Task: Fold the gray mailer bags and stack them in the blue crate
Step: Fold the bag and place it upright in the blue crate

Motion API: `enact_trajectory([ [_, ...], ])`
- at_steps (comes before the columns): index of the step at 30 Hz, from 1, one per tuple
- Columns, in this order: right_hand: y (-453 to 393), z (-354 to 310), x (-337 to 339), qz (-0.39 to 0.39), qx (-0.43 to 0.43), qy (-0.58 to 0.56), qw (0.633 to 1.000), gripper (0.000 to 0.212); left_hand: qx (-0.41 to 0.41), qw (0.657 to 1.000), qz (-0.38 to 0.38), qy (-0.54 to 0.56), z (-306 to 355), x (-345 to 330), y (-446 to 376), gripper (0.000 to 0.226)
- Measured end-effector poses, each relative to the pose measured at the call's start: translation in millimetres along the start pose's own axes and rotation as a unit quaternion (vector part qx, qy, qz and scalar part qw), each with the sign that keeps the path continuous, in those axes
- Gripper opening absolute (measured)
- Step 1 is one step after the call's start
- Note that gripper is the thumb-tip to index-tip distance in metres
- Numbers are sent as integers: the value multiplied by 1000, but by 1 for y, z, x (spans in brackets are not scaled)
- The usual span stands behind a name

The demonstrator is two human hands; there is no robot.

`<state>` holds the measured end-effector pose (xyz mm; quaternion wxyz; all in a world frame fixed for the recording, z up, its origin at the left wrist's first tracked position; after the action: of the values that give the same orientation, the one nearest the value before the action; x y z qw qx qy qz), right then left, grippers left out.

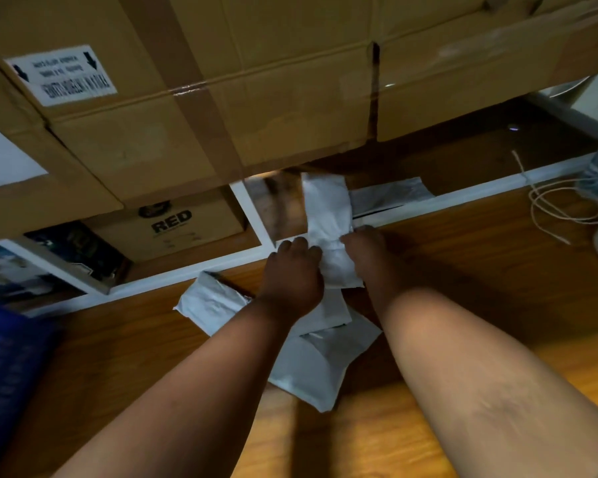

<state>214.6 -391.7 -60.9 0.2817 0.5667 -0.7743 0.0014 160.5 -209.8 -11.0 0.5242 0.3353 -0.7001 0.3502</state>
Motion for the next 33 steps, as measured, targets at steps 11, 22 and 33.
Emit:
enact_trajectory([
  [11, 54, 15, -9, -262, 94, 35, 960, 18, -102, 993, 34, -46, -29, -8, 43, 49],
  [22, 16, 6, 6, -18, 231, 287, 929, 24, -85, 992, -65, -59, -28, -48, 54, 60],
  [33, -76, -14, -13, -76, 132, 399, 904, 63, -4, 999, -49, 15, 2, -99, 10, 72],
])
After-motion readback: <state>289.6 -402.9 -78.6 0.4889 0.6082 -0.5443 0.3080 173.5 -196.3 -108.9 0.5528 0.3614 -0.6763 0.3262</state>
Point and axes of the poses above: each hand's wrist, its own y-axis away from the middle knuckle, its own x-axis out of the back of the hand, z = x × y, the point moved 1 cm from there along -y, towards the middle knuckle, and after that the axes turned 12 degrees about -y, right-handed, at the moved point
